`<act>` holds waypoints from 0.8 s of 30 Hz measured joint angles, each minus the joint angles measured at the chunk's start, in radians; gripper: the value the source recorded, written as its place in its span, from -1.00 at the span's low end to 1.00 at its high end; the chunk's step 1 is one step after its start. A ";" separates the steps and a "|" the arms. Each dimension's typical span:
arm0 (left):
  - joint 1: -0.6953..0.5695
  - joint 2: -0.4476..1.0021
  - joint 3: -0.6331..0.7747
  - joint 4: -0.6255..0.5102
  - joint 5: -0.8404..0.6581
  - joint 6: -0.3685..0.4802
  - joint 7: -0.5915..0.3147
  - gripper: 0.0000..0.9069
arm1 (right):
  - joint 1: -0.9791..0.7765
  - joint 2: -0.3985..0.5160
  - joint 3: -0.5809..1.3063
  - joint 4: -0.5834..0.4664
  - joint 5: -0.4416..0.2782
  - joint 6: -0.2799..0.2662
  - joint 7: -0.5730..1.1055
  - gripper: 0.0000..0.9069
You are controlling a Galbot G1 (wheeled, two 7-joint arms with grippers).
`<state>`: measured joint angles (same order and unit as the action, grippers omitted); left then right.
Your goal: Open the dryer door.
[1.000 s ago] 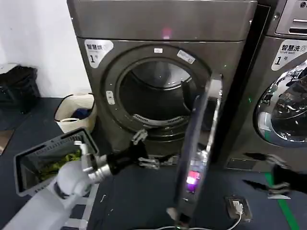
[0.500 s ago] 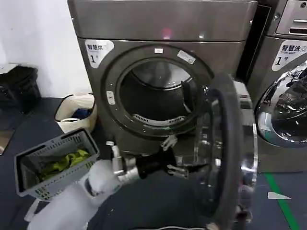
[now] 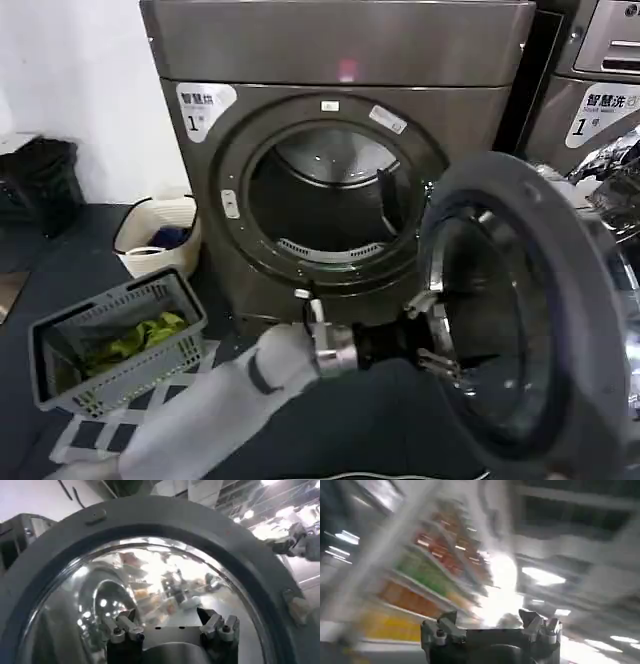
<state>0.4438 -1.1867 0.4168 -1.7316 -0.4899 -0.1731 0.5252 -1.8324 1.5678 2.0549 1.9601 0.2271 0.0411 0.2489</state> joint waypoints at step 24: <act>-0.040 -0.207 0.023 0.184 0.139 -0.012 -0.176 1.00 | -0.009 0.041 0.228 -0.040 -0.070 -0.216 0.207 1.00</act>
<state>0.4034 -1.3937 0.4402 -1.5480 -0.3505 -0.1847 0.3489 -1.8419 1.6091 2.2830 1.9200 0.1571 -0.1751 0.4559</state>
